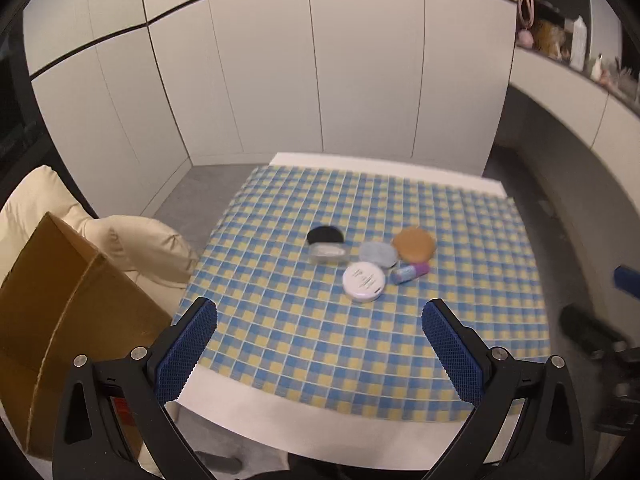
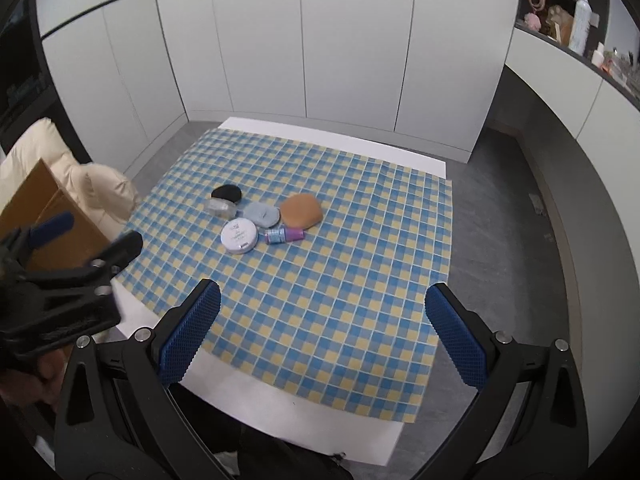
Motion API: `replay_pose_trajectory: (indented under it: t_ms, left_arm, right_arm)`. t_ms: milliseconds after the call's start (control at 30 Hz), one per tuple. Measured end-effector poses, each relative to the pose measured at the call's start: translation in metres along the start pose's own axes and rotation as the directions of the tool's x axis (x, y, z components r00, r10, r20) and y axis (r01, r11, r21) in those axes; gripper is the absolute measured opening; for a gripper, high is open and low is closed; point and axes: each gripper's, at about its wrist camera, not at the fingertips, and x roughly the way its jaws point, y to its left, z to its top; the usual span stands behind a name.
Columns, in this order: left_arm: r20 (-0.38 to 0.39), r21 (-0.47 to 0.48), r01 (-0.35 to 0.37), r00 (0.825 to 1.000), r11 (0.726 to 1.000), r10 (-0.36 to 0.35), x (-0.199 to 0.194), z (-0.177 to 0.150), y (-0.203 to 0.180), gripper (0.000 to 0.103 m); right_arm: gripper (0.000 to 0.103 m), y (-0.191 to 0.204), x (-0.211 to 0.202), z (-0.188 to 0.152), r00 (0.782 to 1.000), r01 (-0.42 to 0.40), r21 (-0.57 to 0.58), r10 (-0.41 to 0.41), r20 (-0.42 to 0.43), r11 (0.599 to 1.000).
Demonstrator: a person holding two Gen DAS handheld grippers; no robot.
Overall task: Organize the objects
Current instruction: 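Grasp the white round compact with left tool while right tool grasps the pink-capped tube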
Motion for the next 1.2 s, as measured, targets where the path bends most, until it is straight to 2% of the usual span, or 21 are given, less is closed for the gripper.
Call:
replay_pose_trajectory:
  t_ms: [333,400,567,700,833,967,1067,1200]
  left_arm:
    - [-0.041,-0.004,0.038,0.998,0.999,-0.038,0.058,0.018,0.003,0.102]
    - [-0.056,-0.017,0.054,0.997,0.998,-0.055,0.073,0.016,0.004,0.102]
    - [-0.101,0.018,0.036,0.994,0.999,-0.034,0.102,0.008,0.005,0.102]
    - [-0.141,0.021,0.043,0.989,0.999,-0.039,0.125,0.000,0.004,0.102]
    - [-0.162,0.040,0.051,0.986,0.998,-0.044,0.144,-0.007,-0.002,0.101]
    - [-0.190,0.022,0.096,0.978,0.995,-0.090,0.161,-0.015,-0.004,0.101]
    - [-0.199,0.037,0.098,0.976,0.995,-0.089,0.173,-0.017,-0.009,0.099]
    - [-0.223,0.061,0.103,0.971,0.993,-0.087,0.192,-0.019,-0.018,0.095]
  right_arm:
    - [0.103,0.007,0.065,0.002,0.999,0.003,-0.033,-0.005,-0.051,0.999]
    - [0.103,0.010,0.078,0.005,0.998,0.014,-0.053,-0.018,-0.065,0.998]
    - [0.103,0.008,0.106,0.005,0.996,0.024,-0.071,-0.030,-0.083,0.997]
    - [0.103,-0.002,0.132,0.002,0.994,0.001,-0.023,-0.004,-0.108,1.000]
    - [0.103,-0.002,0.157,-0.002,0.991,-0.012,-0.040,0.007,-0.132,0.999]
    - [0.103,0.001,0.173,-0.008,0.988,0.011,-0.078,-0.022,-0.154,0.997]
    - [0.103,0.000,0.183,-0.010,0.988,0.006,-0.080,-0.018,-0.151,0.997]
    - [0.096,-0.001,0.202,-0.011,0.985,0.001,-0.081,-0.015,-0.173,0.997]
